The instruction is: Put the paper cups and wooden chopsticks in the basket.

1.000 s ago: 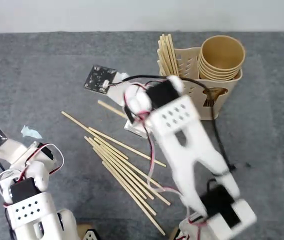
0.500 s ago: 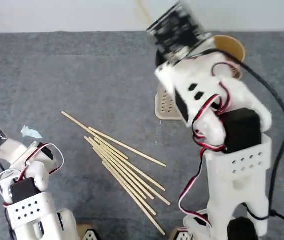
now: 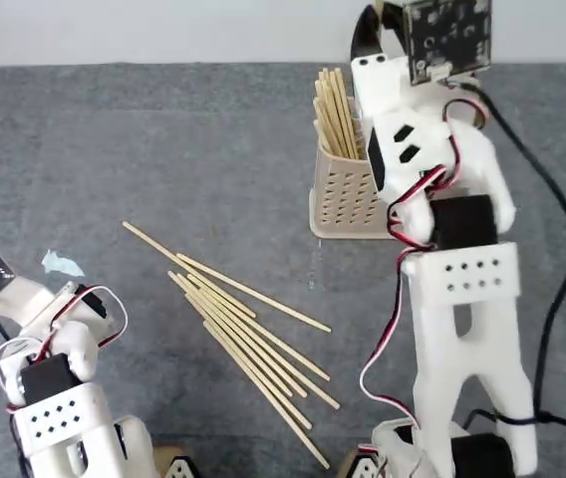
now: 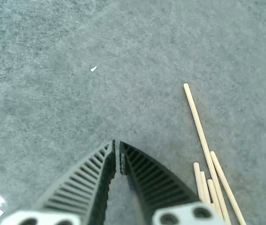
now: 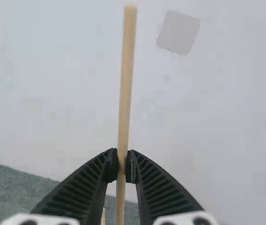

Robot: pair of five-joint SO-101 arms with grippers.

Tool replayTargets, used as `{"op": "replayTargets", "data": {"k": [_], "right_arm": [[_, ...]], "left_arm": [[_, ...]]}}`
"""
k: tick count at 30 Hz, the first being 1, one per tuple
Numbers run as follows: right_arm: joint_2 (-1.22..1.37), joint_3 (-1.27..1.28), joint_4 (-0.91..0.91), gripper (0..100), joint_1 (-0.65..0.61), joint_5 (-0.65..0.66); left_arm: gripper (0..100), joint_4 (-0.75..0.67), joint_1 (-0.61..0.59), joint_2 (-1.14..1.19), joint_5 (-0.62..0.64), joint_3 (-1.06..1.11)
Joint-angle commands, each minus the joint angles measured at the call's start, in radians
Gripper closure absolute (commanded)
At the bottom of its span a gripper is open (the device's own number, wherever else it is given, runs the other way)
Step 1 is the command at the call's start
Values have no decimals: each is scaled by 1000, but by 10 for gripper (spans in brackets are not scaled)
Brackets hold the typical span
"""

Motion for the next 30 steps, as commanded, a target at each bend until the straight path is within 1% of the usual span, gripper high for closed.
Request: {"op": "replayTargets", "data": {"k": [1,8,9,12,14,16,18,23,26,28,30], "right_arm": [[-38,80,-117,990,8,-17],[-38,170,-128,976,5,-18],[-38,172,-125,952,4,-18],[-41,173,-116,829,1,-18],[-68,170,-97,781,1,-18],[-125,170,-45,789,-1,-18],[-205,170,48,797,-10,-18],[-410,206,432,830,-65,-17],[-513,282,588,896,-87,-12],[-561,362,651,950,-99,-6],[-596,462,688,991,-99,38]], "left_arm": [[985,-21,-2,-25,-6,-2],[985,-21,-2,-25,-6,-2],[985,-21,-2,-25,-6,-2],[985,-21,-2,-25,-6,-2],[985,-21,-2,-25,-6,-2],[985,-21,-2,-25,-6,-2],[985,-21,-2,-25,-6,-2],[985,-21,6,-25,-5,-2],[985,-20,51,-18,-5,-2],[985,-20,75,-18,-5,-2],[985,-20,97,-21,-6,-2]]}}
